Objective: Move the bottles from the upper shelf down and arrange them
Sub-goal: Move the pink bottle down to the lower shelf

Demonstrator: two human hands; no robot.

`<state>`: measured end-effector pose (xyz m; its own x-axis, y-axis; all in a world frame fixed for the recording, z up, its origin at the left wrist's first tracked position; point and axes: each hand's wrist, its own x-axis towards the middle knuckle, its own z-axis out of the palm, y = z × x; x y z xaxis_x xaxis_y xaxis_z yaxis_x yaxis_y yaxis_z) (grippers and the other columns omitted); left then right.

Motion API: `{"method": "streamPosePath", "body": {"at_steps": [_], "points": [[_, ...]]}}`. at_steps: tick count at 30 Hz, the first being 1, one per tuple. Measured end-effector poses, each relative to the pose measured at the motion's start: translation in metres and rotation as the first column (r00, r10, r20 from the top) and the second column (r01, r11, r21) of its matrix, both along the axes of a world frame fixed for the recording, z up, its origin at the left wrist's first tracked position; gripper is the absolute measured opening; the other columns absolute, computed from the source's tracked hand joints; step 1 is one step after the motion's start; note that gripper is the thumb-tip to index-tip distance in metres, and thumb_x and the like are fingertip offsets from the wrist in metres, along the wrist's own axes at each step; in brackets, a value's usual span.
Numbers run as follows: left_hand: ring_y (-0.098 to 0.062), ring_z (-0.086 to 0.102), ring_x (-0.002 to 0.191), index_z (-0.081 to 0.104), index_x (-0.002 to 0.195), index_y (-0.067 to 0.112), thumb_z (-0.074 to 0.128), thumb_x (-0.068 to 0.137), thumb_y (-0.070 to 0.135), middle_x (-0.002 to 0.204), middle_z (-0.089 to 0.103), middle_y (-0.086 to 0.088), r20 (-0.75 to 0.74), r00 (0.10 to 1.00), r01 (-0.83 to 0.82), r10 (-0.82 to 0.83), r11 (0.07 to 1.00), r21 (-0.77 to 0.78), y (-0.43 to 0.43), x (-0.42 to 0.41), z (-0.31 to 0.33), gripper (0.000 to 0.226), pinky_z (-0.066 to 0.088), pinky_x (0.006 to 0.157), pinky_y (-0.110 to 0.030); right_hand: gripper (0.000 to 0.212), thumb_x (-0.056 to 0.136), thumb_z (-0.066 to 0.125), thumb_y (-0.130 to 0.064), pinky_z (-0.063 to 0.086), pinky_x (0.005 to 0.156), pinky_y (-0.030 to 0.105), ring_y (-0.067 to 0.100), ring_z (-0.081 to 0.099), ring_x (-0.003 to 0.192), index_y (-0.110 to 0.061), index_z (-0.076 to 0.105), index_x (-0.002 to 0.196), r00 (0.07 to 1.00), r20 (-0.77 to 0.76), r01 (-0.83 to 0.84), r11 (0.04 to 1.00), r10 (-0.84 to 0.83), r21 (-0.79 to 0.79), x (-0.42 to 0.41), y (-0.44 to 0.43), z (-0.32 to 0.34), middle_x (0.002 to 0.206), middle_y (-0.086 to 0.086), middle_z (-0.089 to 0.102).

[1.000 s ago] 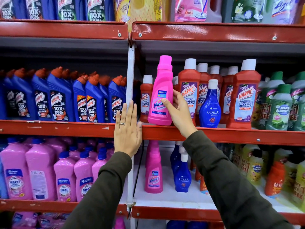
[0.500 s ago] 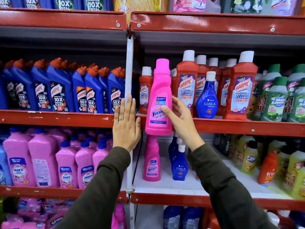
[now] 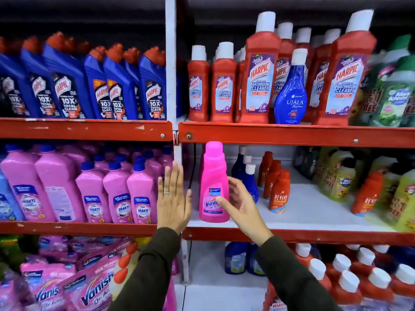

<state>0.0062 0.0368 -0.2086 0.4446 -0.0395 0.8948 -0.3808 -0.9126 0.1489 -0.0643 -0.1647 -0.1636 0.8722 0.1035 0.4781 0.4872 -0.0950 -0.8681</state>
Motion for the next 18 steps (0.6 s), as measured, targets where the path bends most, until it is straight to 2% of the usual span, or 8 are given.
{"method": "streamPosePath", "body": {"at_steps": [4, 7, 12, 15, 18], "points": [[-0.023, -0.006, 0.161, -0.001, 0.164, 0.009, 0.033, 0.102, 0.028, 0.174, -0.011, -0.007, -0.070, 0.997, -0.022, 0.022, 1.000, 0.000, 0.001, 0.002, -0.038, 0.074, -0.006, 0.131, -0.040, 0.052, 0.093, 0.068, -0.014, 0.055, 0.099, 0.028, 0.012, 0.063, 0.123, -0.017, 0.045, 0.140, 0.998, -0.057, 0.022, 1.000, -0.022, -0.007, 0.015, 0.005, -0.025, 0.134, 0.001, 0.063], [-0.021, -0.008, 0.161, -0.004, 0.164, 0.010, 0.034, 0.101, 0.029, 0.173, -0.013, -0.008, -0.112, 0.993, -0.034, 0.034, 0.999, 0.005, 0.003, 0.003, -0.060, 0.075, -0.006, 0.131, -0.040, 0.051, 0.094, 0.067, -0.012, 0.054, 0.093, 0.018, 0.012, 0.061, 0.125, -0.017, 0.043, 0.139, 0.995, -0.091, 0.035, 0.999, -0.035, -0.003, 0.027, 0.009, -0.037, 0.136, 0.003, 0.060], [-0.020, -0.008, 0.161, 0.008, 0.161, -0.001, 0.031, 0.103, 0.031, 0.171, 0.004, -0.014, -0.169, 0.982, -0.082, 0.085, 0.996, 0.025, 0.004, 0.005, -0.083, 0.069, -0.002, 0.131, -0.038, 0.052, 0.094, 0.067, -0.014, 0.053, 0.091, 0.014, 0.009, 0.059, 0.125, -0.017, 0.042, 0.139, 0.988, -0.154, 0.024, 0.999, -0.029, -0.030, 0.046, 0.011, -0.049, 0.137, 0.003, 0.058], [-0.021, -0.008, 0.161, -0.002, 0.163, 0.003, 0.016, 0.108, 0.036, 0.172, -0.010, -0.014, -0.164, 0.982, -0.085, 0.092, 0.995, 0.051, 0.005, 0.010, -0.089, 0.067, -0.001, 0.131, -0.039, 0.051, 0.094, 0.067, -0.014, 0.052, 0.088, 0.011, -0.003, 0.061, 0.118, -0.019, 0.042, 0.138, 0.982, -0.187, 0.013, 0.999, -0.020, -0.038, 0.054, 0.011, -0.057, 0.134, -0.001, 0.059], [-0.021, -0.009, 0.161, -0.004, 0.163, 0.004, 0.013, 0.108, 0.037, 0.172, -0.014, -0.012, -0.151, 0.984, -0.089, 0.096, 0.995, 0.054, 0.005, 0.013, -0.092, 0.066, -0.001, 0.131, -0.039, 0.052, 0.094, 0.067, -0.015, 0.053, 0.087, 0.012, -0.007, 0.062, 0.116, -0.021, 0.042, 0.139, 0.978, -0.206, 0.005, 1.000, -0.011, -0.028, 0.061, 0.010, -0.063, 0.132, -0.005, 0.060]]}}
